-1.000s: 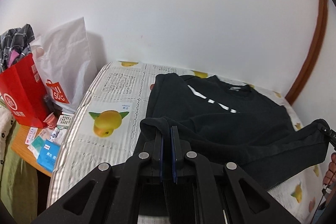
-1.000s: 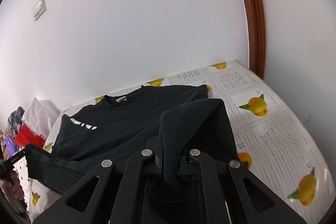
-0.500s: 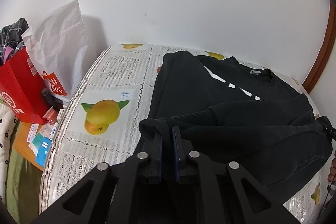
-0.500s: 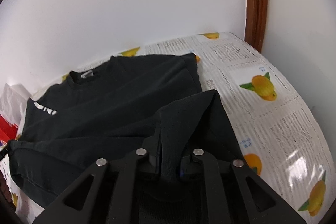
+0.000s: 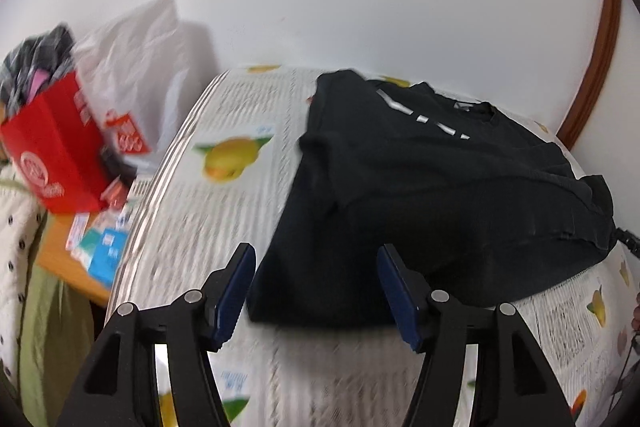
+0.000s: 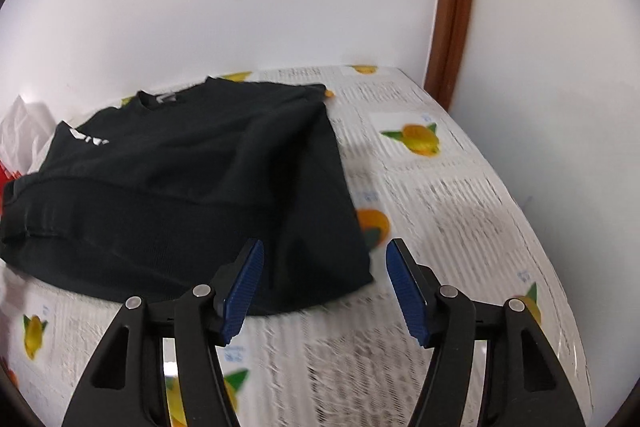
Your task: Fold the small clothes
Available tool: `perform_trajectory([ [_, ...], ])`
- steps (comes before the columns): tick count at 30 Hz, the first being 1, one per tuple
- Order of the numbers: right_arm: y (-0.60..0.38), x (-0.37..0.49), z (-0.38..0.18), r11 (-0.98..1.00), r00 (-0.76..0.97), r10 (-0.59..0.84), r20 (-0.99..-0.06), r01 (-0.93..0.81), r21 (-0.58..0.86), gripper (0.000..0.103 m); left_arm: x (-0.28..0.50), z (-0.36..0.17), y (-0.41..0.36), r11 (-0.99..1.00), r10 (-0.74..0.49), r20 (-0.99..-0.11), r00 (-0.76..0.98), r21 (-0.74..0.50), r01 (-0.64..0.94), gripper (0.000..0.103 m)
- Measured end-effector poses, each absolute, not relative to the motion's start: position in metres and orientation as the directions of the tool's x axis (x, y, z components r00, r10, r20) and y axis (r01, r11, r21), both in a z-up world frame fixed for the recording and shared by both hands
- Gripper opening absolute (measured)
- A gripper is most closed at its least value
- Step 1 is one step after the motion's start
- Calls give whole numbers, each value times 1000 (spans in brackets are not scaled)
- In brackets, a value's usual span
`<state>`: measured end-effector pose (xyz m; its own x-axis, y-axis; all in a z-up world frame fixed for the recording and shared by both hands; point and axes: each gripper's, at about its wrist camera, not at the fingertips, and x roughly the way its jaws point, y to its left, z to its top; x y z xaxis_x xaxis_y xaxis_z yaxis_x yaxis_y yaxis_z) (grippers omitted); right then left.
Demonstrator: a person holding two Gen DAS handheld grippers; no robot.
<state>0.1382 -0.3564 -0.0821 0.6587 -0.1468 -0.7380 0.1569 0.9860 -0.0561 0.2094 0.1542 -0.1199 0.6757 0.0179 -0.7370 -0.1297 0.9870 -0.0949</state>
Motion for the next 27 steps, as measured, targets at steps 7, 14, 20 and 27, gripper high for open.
perform_trajectory([
  [7,-374,148,-99,982,649,-93,-755,187,39,63,209,-141,170,978,-12,-769,639,-144,-154,60],
  [14,-376,169,-118,974,620,-51,-783,206,100,58,224,-157,171,973,-39,-786,617,-170,-155,47],
  [20,-370,165,-114,982,639,-30,-768,163,97,24,219,-155,160,985,-20,-778,628,-124,-123,16],
  [27,-370,144,-110,981,635,-23,-772,162,103,21,201,-145,149,987,-2,-783,622,-102,-125,12],
])
